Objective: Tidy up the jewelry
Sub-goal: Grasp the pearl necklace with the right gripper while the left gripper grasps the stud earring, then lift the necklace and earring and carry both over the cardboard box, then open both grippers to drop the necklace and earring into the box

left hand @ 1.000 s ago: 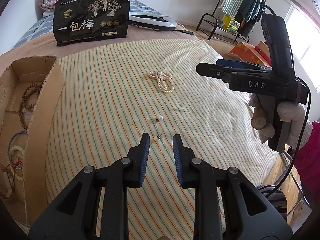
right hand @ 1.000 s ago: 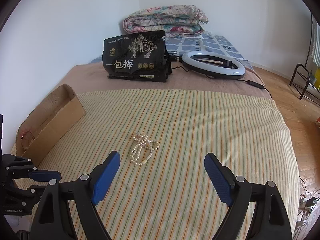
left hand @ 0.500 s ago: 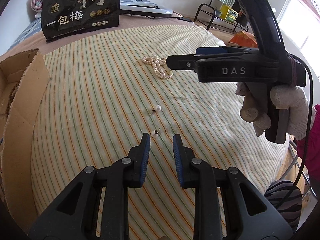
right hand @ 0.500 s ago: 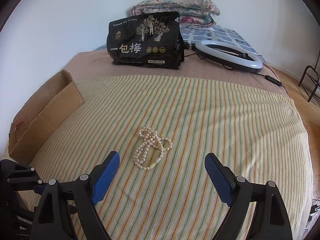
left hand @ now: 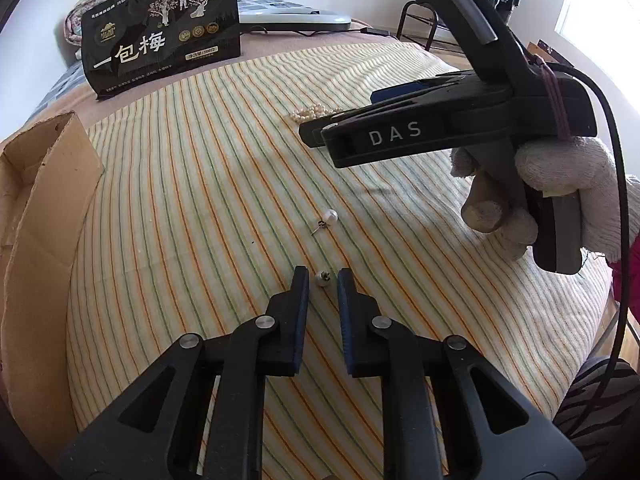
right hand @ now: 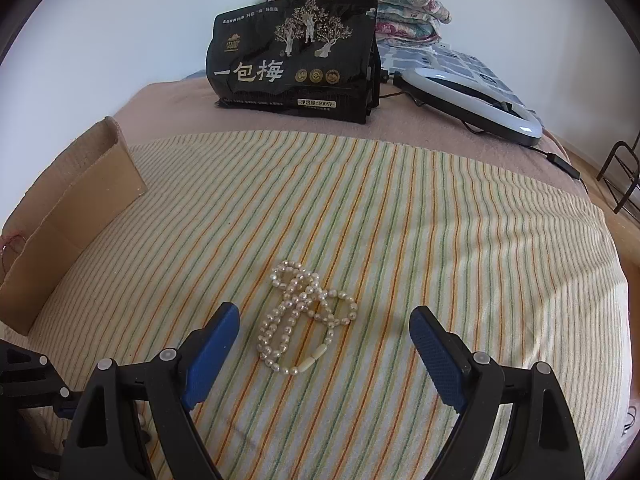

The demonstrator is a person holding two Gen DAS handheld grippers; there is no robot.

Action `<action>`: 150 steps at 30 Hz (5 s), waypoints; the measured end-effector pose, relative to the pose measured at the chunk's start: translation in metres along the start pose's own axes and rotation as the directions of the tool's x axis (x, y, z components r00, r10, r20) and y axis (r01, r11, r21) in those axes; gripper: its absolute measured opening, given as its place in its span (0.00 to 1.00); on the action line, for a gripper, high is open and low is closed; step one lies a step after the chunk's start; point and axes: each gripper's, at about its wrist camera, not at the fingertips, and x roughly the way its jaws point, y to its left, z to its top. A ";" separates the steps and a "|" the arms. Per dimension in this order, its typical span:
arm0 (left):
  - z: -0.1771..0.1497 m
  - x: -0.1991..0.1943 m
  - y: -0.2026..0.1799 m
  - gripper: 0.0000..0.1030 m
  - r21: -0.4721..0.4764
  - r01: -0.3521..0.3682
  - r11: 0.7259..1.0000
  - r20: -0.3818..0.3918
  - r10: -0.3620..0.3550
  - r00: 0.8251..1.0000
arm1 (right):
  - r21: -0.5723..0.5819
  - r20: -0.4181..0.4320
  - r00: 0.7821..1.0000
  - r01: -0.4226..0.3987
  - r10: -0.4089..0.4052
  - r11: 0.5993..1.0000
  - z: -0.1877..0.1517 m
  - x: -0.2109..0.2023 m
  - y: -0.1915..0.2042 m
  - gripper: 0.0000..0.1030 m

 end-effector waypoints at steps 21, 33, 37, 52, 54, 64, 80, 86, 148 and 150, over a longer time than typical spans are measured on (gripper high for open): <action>0.000 -0.003 0.005 0.06 -0.042 -0.012 0.999 0.022 0.013 1.000 | -0.056 -0.038 0.999 -0.022 0.020 0.998 0.003 0.002 0.006 0.05; 0.001 -0.034 0.014 0.06 -0.096 -0.005 0.995 0.074 0.012 0.997 | -0.029 0.021 0.999 -0.027 0.027 0.999 0.001 -0.041 0.002 0.04; 0.002 -0.045 0.015 0.06 -0.102 -0.005 0.995 0.091 0.014 0.996 | -0.021 0.047 0.999 -0.027 0.028 0.999 0.001 -0.062 0.001 0.04; 0.000 -0.100 0.022 0.06 -0.118 -0.026 0.993 0.167 0.045 0.985 | -0.040 0.145 0.989 -0.034 0.040 0.999 0.014 -0.135 0.022 0.04; -0.001 -0.109 0.025 0.06 -0.119 -0.033 0.992 0.177 0.054 0.983 | -0.046 0.156 0.987 -0.039 0.045 0.998 0.016 -0.143 0.028 0.04; -0.007 -0.156 0.042 0.06 -0.120 -0.100 0.988 0.231 0.126 0.965 | -0.081 0.192 0.978 -0.068 0.082 0.994 0.028 -0.168 0.070 0.04; -0.018 -0.199 0.103 0.06 -0.188 -0.171 0.967 0.280 0.220 0.935 | -0.151 0.206 0.965 -0.131 0.161 0.980 0.057 -0.171 0.140 0.04; -0.029 -0.208 0.136 0.06 -0.230 -0.193 0.954 0.266 0.252 0.931 | -0.170 0.196 0.961 -0.164 0.196 0.972 0.071 -0.161 0.169 0.04; -0.049 -0.199 0.195 0.71 -0.325 -0.286 0.902 0.177 0.355 0.918 | -0.164 0.176 0.976 -0.097 0.125 0.982 0.092 -0.103 0.228 1.00; -0.048 -0.203 0.191 0.74 -0.332 -0.287 0.899 0.188 0.361 0.913 | -0.149 0.182 0.977 -0.087 0.113 0.985 0.091 -0.107 0.222 1.00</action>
